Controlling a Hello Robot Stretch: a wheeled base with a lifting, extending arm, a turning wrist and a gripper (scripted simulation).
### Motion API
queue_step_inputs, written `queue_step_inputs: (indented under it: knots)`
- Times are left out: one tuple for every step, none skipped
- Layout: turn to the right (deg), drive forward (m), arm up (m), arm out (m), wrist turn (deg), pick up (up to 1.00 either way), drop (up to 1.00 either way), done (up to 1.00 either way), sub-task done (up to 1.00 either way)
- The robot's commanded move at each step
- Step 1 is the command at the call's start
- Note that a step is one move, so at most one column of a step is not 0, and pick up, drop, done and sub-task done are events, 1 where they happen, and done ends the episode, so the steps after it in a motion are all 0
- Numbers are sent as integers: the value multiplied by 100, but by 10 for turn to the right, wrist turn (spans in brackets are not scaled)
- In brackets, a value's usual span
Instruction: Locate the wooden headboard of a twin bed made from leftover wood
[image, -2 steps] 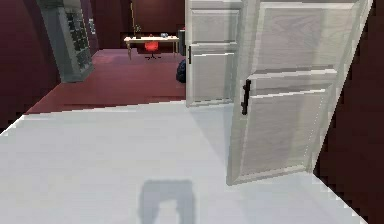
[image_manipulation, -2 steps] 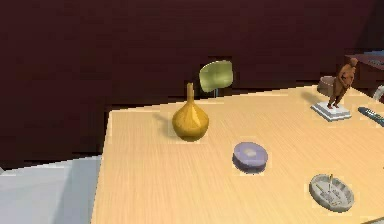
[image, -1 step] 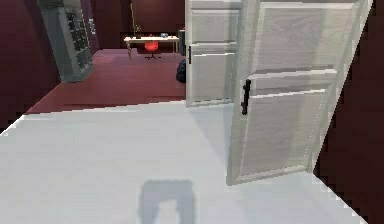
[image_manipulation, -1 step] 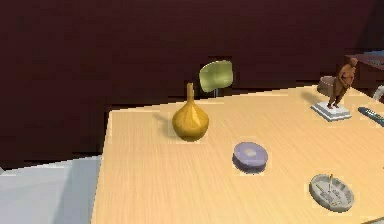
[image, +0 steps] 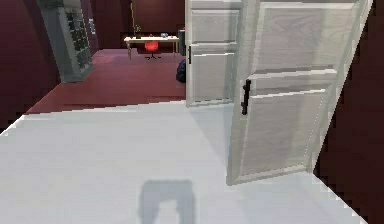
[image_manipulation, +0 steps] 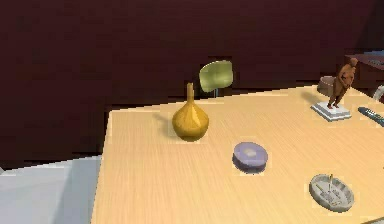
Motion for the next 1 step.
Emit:
queue_step_inputs:
  knots:
    - [-120, 0, 0, 0, 0, 0, 0, 0, 0]
